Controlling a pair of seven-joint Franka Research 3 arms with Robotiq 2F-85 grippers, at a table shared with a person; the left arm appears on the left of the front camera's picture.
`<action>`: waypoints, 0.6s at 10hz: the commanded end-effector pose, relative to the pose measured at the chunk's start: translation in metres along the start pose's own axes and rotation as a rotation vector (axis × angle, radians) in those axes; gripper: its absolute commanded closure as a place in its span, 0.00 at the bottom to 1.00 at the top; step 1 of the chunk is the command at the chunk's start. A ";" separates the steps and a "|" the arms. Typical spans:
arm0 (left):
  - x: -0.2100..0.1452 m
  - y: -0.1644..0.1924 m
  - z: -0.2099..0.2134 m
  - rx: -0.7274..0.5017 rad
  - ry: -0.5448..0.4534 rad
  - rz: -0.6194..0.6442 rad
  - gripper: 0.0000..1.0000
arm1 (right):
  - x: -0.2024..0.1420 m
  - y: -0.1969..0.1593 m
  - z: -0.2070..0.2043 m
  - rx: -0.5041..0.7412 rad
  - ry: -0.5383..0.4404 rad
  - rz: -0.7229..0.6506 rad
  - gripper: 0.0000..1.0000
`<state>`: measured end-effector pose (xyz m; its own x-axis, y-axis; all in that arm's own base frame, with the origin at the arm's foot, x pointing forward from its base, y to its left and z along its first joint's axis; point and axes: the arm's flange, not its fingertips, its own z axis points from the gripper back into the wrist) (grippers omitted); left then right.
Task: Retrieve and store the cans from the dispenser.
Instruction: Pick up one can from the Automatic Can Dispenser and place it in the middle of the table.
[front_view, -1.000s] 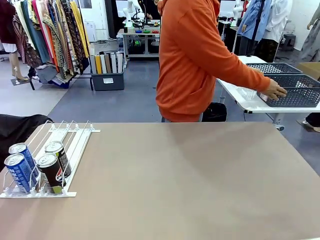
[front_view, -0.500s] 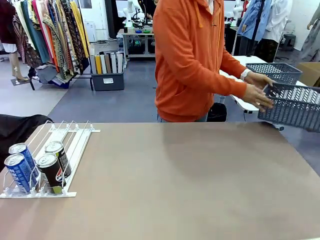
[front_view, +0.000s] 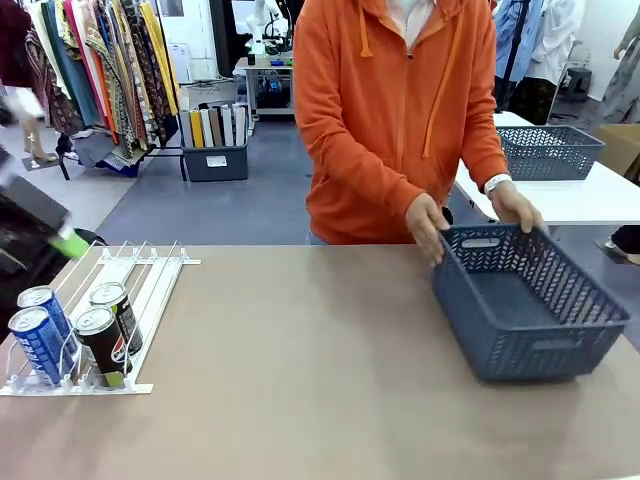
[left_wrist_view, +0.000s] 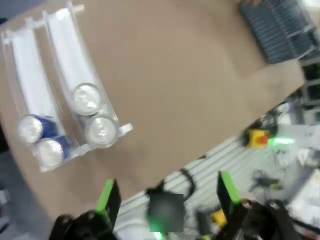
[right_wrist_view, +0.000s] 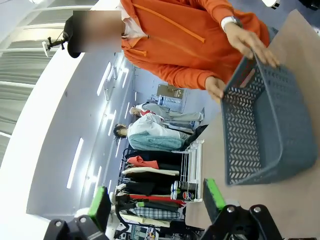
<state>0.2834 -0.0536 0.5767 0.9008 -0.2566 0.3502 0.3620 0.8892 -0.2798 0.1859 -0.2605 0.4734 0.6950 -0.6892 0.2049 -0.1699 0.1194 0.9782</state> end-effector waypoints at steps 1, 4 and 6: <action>-0.004 0.006 -0.042 0.325 0.214 -0.116 0.00 | 0.002 0.004 0.000 0.022 -0.009 0.007 0.00; -0.003 -0.010 -0.048 0.266 0.174 -0.113 0.00 | 0.002 0.004 0.000 0.022 -0.009 0.007 0.00; -0.003 -0.010 -0.048 0.266 0.174 -0.113 0.00 | 0.002 0.004 0.000 0.022 -0.009 0.007 0.00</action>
<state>0.2910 -0.0823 0.5297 0.8913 -0.4134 0.1863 0.4190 0.9079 0.0101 0.1855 -0.2605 0.4735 0.6949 -0.6893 0.2048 -0.1705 0.1188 0.9782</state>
